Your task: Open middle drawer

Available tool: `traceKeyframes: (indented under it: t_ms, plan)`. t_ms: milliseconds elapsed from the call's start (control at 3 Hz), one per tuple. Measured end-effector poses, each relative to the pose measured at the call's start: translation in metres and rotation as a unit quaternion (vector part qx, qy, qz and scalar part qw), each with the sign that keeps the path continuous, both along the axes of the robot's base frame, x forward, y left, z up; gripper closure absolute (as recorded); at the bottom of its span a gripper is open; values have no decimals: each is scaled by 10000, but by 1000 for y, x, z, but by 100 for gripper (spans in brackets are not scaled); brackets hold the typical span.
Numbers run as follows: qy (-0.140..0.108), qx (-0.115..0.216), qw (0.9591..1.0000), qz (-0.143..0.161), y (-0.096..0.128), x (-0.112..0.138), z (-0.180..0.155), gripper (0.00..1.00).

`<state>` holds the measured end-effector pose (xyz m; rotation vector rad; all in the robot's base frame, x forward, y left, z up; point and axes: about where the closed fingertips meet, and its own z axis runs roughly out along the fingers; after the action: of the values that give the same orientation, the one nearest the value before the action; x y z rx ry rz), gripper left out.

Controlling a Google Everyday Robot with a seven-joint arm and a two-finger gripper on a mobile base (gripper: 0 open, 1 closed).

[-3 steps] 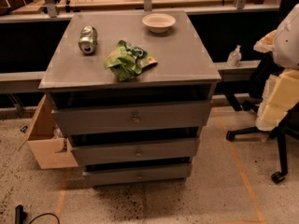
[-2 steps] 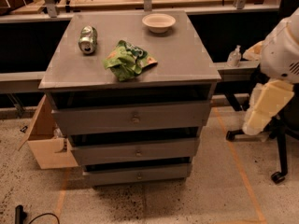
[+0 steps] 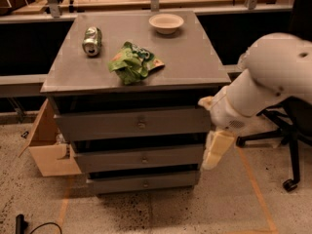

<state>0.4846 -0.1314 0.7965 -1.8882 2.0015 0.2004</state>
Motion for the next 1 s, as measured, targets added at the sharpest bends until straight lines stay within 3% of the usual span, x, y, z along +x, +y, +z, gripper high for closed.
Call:
traceKeyframes:
  t_ms: [333,667,1000]
  plan:
    - [220,-43,9993,315,21,5,-77,0]
    - [233,-231,9972,675,34,9,-161,0]
    - [233,-231,9972,676,34,9,-161,0]
